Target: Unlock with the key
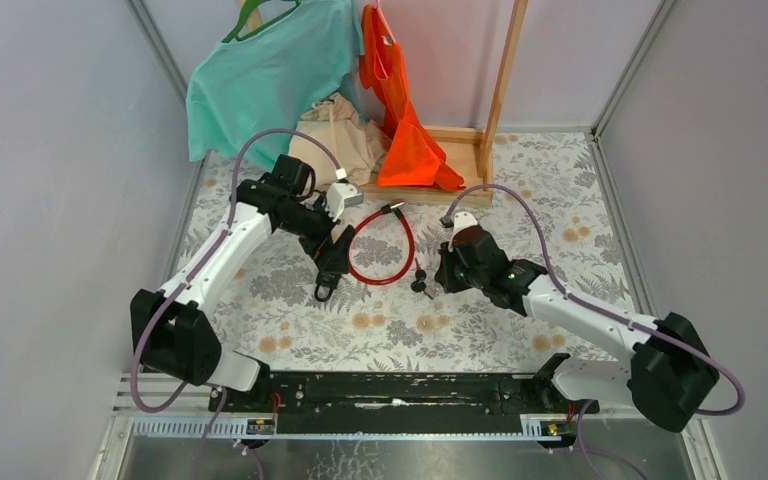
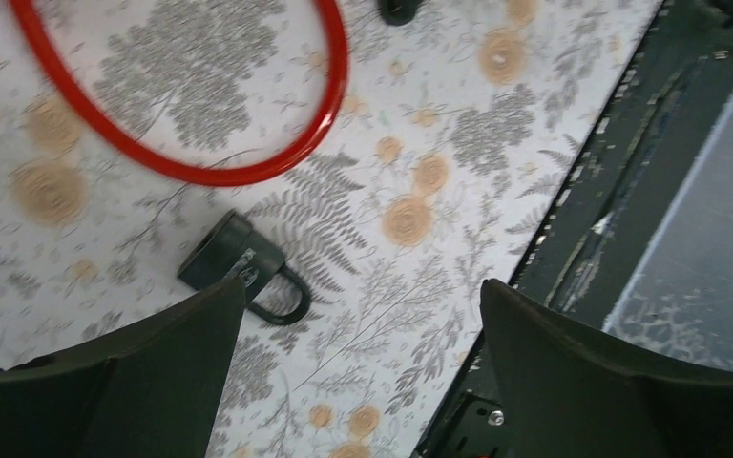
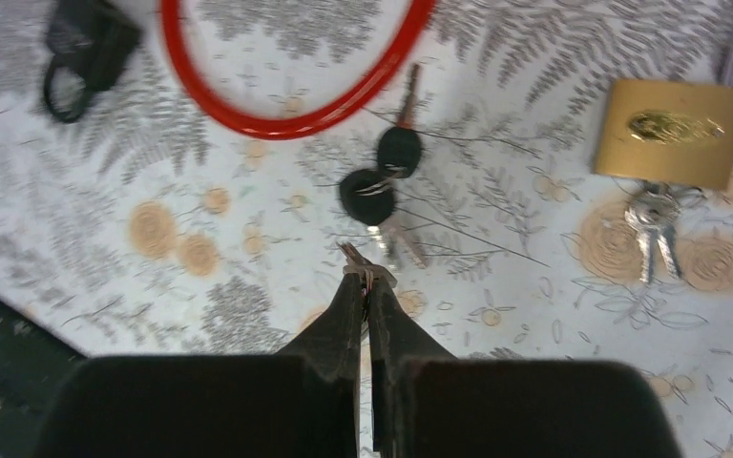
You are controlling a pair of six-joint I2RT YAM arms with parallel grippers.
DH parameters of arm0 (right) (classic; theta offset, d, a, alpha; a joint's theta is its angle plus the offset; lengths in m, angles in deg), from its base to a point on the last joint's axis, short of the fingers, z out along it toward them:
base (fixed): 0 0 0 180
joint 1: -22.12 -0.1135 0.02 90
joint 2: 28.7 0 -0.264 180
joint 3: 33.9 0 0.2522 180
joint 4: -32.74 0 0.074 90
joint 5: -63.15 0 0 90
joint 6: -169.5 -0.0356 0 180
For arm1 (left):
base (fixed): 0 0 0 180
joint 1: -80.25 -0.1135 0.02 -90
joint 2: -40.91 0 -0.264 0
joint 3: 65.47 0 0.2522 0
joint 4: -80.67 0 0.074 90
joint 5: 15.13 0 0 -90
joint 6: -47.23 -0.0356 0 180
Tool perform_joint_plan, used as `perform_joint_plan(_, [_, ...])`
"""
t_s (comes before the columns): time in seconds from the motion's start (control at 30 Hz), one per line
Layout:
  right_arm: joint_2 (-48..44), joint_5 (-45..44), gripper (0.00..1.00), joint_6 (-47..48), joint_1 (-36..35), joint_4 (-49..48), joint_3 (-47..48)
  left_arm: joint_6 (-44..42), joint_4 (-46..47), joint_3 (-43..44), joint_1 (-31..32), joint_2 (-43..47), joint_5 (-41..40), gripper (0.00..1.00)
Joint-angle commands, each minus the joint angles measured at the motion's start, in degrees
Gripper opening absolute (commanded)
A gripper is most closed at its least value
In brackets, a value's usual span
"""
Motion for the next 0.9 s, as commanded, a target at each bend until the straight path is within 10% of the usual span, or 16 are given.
perform_joint_plan(0.0, [-4.2,10.2,0.0,3.6,-0.4,-3.3,1.1,-1.2,-1.2,0.4,0.7,-1.9,11.6,0.99])
perform_joint_plan(0.43, [-5.5,22.1,0.0,2.2,-7.7,-8.6,10.5,-5.7,-4.5,-0.3,7.5,-6.2,28.7,0.88])
perform_joint_plan(0.87, [-5.8,22.6,0.0,2.4,-11.6,-10.6,14.1,-28.2,-26.0,3.6,7.6,-8.7,39.0,0.74])
